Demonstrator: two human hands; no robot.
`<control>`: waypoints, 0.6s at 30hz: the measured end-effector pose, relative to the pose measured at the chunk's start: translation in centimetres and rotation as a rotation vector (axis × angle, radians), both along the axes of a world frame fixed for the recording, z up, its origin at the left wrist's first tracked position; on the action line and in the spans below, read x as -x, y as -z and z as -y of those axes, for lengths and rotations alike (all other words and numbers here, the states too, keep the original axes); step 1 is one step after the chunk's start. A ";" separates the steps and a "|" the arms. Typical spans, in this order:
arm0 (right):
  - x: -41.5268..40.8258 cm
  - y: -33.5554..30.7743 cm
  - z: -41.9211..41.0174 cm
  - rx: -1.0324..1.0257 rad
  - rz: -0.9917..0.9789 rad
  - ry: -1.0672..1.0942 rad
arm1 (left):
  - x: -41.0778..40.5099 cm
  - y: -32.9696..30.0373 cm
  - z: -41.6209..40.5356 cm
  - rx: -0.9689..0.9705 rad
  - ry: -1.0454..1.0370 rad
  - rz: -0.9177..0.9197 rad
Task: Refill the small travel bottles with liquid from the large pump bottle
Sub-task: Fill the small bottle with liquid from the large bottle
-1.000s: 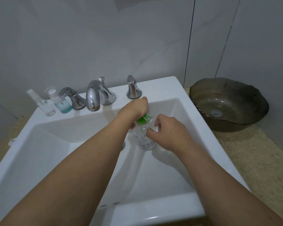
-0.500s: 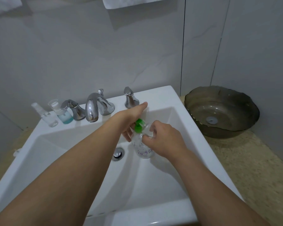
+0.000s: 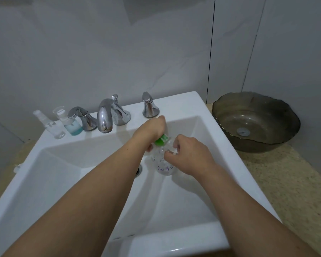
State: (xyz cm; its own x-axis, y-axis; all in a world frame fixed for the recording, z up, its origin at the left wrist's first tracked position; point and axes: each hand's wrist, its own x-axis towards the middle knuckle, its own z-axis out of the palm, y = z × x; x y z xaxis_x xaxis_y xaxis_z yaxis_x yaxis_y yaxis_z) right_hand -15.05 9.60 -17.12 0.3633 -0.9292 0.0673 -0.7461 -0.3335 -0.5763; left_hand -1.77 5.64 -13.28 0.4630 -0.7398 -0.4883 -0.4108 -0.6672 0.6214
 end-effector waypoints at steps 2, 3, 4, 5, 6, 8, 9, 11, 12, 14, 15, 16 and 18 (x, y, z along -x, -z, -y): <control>-0.1 0.1 0.0 0.000 0.005 0.005 | -0.1 0.0 0.0 0.001 0.012 0.010; -0.1 0.1 0.1 -0.001 0.006 0.005 | -0.1 0.0 0.0 -0.002 0.019 0.016; -0.1 0.1 0.1 0.000 0.003 0.004 | -0.1 -0.1 0.1 -0.006 0.027 0.021; -0.1 0.1 0.2 -0.001 -0.001 0.004 | -0.1 -0.1 0.2 -0.006 0.032 0.025; -0.1 0.1 0.2 0.000 -0.002 0.004 | -0.1 -0.1 0.2 -0.006 0.036 0.030; -0.1 0.1 0.2 0.001 0.000 0.004 | -0.2 0.0 0.3 -0.011 0.048 0.037; -0.1 0.1 0.1 0.003 0.004 0.004 | -0.4 0.0 0.3 -0.025 0.059 0.040; -0.1 0.0 0.1 0.015 0.013 0.003 | -0.8 -0.2 0.5 -0.075 0.097 0.034; 0.0 0.0 0.0 0.023 0.020 0.005 | -1.0 -0.4 0.5 -0.102 0.117 0.008; -0.1 -0.3 0.0 0.036 0.044 0.009 | -1.4 -1.1 0.4 -0.172 0.145 -0.086; -0.1 -0.3 -0.1 0.038 0.055 0.011 | -1.6 -1.4 0.5 -0.203 0.159 -0.119; -0.1 -0.5 -0.1 0.041 0.062 0.011 | -1.7 -1.7 0.5 -0.220 0.170 -0.133; -0.2 -0.5 -0.2 0.039 0.060 0.009 | -1.9 -1.7 0.6 -0.230 0.170 -0.137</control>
State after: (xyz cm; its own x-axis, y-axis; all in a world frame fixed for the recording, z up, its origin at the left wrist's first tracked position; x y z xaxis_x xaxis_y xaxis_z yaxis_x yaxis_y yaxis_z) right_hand -14.84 9.76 -16.59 0.3494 -0.9286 0.1251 -0.7133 -0.3502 -0.6071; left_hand 0.12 4.99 -11.57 0.2603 -0.6642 -0.7007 -0.4516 -0.7253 0.5197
